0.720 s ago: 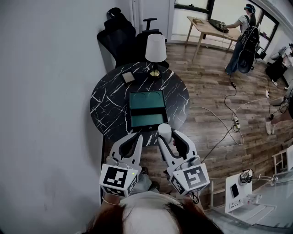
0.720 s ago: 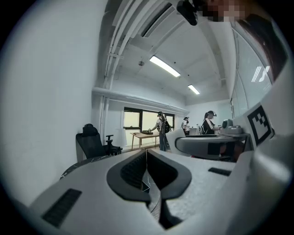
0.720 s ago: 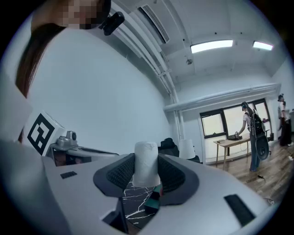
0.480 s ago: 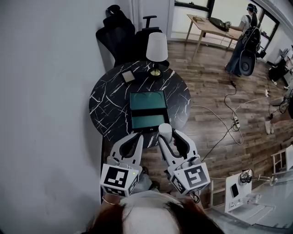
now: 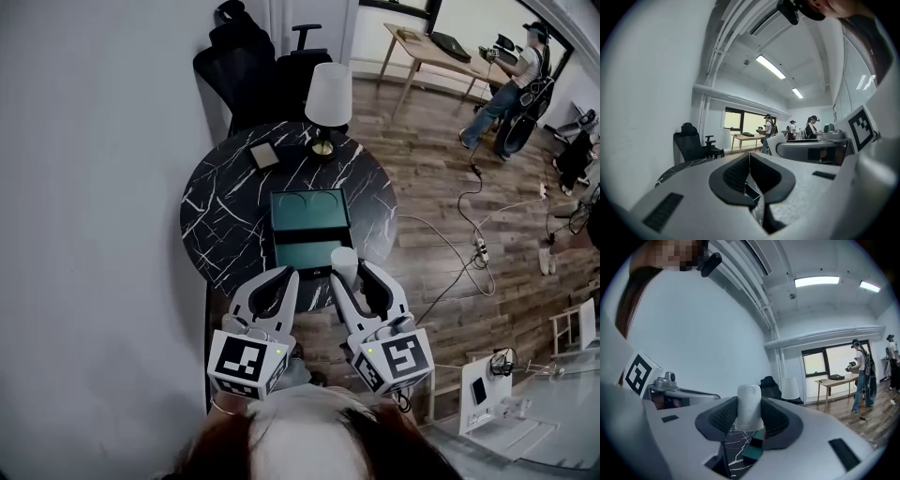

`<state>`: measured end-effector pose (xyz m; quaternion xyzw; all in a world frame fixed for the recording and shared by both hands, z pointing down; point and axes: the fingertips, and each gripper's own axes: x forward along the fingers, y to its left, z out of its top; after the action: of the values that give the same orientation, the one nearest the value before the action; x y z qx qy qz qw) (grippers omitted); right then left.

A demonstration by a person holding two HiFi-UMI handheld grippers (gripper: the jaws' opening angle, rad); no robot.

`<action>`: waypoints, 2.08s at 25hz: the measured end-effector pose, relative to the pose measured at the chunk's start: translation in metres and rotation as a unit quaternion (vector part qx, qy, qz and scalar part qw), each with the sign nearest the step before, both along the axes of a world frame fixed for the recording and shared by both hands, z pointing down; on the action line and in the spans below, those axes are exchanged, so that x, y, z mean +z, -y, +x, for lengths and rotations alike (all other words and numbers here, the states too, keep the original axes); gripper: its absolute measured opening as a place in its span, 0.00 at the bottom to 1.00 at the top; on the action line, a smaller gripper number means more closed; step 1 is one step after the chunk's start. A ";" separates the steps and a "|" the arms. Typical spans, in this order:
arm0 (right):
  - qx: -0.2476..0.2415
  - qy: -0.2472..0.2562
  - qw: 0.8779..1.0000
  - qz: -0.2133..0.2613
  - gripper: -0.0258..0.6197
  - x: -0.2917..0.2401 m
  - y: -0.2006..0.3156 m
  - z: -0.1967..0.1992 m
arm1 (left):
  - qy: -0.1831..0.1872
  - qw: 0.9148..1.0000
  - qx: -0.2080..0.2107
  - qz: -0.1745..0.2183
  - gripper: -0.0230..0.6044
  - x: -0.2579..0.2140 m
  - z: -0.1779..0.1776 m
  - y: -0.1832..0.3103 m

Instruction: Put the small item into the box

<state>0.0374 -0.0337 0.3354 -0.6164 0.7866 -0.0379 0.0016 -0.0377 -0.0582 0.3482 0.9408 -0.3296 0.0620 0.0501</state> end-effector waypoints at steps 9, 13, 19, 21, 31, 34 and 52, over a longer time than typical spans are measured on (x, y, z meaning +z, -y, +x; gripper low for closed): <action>0.015 0.002 1.000 -0.014 0.31 0.003 0.026 -0.008 | -0.006 1.000 0.002 -0.006 0.05 0.004 -0.012 0.031; 0.017 -0.001 1.000 -0.020 0.31 0.006 0.030 -0.010 | -0.010 1.000 0.003 -0.011 0.05 0.006 -0.014 0.037; 0.017 -0.006 1.000 -0.025 0.31 0.008 0.035 -0.007 | -0.013 1.000 0.001 -0.018 0.05 0.012 -0.010 0.045; 0.017 -0.006 1.000 -0.024 0.31 0.009 0.039 -0.004 | -0.012 1.000 0.000 -0.018 0.05 0.014 -0.007 0.049; 0.004 -0.017 0.999 -0.032 0.31 0.019 0.059 0.014 | -0.016 1.000 -0.012 -0.015 0.05 0.012 0.009 0.069; -0.006 -0.023 0.999 -0.037 0.31 0.023 0.065 0.017 | -0.015 1.000 -0.019 -0.015 0.05 0.012 0.012 0.074; -0.074 -0.075 0.992 -0.074 0.31 0.058 0.104 0.030 | -0.007 0.999 -0.044 -0.025 0.05 0.016 0.040 0.104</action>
<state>0.0677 -0.1379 0.3931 -0.5560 0.8229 -0.0500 -0.1056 0.0018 -0.1620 0.3638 0.9241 -0.3690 0.0616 0.0781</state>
